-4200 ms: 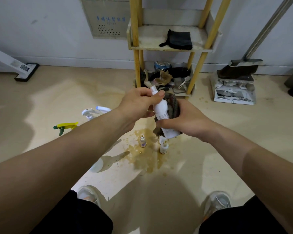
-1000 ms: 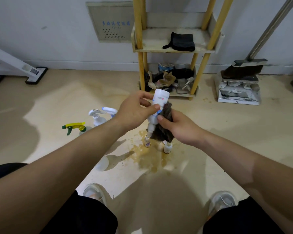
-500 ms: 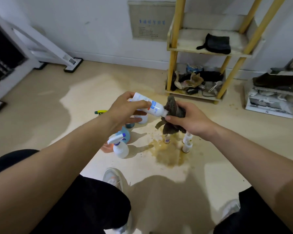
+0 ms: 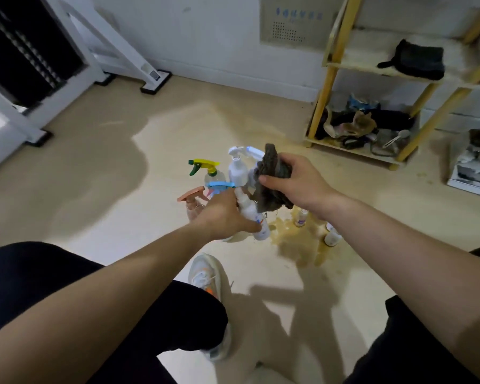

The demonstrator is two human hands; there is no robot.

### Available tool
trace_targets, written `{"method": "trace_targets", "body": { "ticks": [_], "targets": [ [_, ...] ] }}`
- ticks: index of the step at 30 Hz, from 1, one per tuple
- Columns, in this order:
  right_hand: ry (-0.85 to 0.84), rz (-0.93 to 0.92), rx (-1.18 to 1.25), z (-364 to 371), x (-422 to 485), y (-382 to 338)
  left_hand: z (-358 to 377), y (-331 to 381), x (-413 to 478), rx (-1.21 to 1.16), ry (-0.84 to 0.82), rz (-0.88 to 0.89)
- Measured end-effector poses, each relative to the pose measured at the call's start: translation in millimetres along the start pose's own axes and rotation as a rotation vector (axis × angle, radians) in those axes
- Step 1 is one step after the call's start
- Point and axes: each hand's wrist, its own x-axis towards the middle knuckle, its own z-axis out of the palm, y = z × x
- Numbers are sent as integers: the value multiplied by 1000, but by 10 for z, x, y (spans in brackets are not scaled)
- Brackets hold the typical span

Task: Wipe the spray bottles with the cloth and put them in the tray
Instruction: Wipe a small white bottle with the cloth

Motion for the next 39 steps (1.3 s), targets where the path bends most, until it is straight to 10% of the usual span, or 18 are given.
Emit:
{"method": "trace_targets", "body": {
  "ticks": [11, 39],
  "targets": [
    [-12, 297, -433, 100, 351, 1241, 977, -688, 770, -87, 223, -234],
    [72, 370, -194, 225, 762, 2164, 1632, -984, 2456, -102, 410, -533]
  ]
}}
